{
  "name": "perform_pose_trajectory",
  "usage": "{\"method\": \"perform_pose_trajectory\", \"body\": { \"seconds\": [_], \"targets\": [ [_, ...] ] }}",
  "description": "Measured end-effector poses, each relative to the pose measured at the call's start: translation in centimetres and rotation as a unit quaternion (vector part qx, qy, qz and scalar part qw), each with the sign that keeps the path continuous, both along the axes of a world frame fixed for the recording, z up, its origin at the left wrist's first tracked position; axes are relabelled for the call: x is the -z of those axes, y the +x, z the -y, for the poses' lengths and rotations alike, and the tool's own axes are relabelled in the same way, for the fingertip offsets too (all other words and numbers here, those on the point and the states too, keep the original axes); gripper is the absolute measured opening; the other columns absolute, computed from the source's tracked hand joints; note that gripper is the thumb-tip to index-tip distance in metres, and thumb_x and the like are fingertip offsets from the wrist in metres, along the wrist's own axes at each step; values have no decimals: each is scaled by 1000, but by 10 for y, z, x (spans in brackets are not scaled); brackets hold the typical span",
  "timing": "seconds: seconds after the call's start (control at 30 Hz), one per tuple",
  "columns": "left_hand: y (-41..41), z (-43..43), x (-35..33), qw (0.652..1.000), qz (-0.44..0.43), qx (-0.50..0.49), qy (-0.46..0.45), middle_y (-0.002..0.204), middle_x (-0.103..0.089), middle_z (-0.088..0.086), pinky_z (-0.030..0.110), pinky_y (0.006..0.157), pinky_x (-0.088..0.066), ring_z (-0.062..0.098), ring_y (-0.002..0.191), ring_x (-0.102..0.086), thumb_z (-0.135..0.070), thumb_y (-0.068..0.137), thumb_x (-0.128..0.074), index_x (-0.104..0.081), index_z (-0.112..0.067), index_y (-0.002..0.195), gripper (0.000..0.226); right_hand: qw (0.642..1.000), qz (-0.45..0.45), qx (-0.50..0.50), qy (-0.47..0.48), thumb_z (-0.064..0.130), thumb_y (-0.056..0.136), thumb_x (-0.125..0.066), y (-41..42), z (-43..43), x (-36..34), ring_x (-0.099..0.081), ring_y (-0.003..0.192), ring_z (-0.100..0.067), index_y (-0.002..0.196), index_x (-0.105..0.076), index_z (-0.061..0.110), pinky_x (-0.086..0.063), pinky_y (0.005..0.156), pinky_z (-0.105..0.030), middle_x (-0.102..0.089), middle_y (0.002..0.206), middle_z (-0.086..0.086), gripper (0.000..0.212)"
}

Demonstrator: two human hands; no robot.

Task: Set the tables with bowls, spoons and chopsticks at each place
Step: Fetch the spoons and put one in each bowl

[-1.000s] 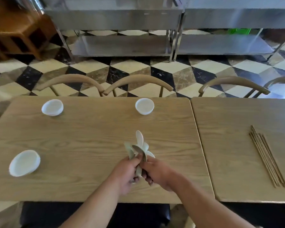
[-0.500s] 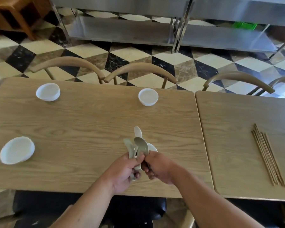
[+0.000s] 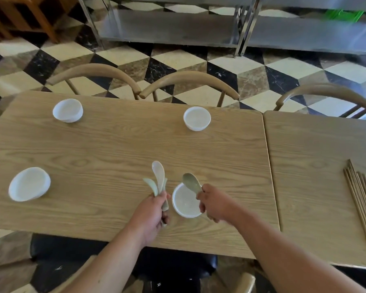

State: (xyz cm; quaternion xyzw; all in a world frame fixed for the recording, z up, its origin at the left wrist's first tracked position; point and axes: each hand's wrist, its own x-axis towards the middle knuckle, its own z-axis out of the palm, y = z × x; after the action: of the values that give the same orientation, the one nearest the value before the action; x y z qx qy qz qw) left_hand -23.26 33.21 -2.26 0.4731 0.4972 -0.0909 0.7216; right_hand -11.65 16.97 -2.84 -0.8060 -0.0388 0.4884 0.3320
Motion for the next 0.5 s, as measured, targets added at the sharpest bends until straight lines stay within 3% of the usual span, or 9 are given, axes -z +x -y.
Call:
{"method": "perform_pose_trajectory", "body": {
  "seconds": [0.1,0.17,0.37,0.5],
  "targets": [
    [-3,-3,-1,1000,-1,-9,25,71,-44,1,29,54,-39,13,57,-40,-27,113,-49,-66,-9,108,25,982,117,-120,-92,30,106,-52,14,10,1,-55,64,-17,104,-69,16,-36,51,-26,-63,87,-1,22],
    [-6,-3,-1,1000,2,-7,25,69,-43,0,29,54,-38,12,56,-40,-28,113,-50,-66,-9,110,25,962,163,-164,-143,34,106,-50,17,10,4,-57,74,-19,104,-66,19,-34,54,-27,-63,94,0,22],
    [-16,-9,-2,1000,5,6,23,66,-42,-2,30,54,-37,12,54,-40,-29,113,-50,-66,-9,110,25,946,171,-198,-193,23,100,-48,20,5,9,-58,83,-23,103,-57,25,-33,55,-27,-60,95,3,10],
    [-25,-22,-2,999,12,31,17,63,-42,-3,30,54,-38,12,54,-40,-30,113,-50,-64,-9,111,25,944,167,-180,-218,30,99,-54,18,4,20,-62,87,-25,97,-58,24,-40,62,-30,-60,88,4,8]
  ]
}}
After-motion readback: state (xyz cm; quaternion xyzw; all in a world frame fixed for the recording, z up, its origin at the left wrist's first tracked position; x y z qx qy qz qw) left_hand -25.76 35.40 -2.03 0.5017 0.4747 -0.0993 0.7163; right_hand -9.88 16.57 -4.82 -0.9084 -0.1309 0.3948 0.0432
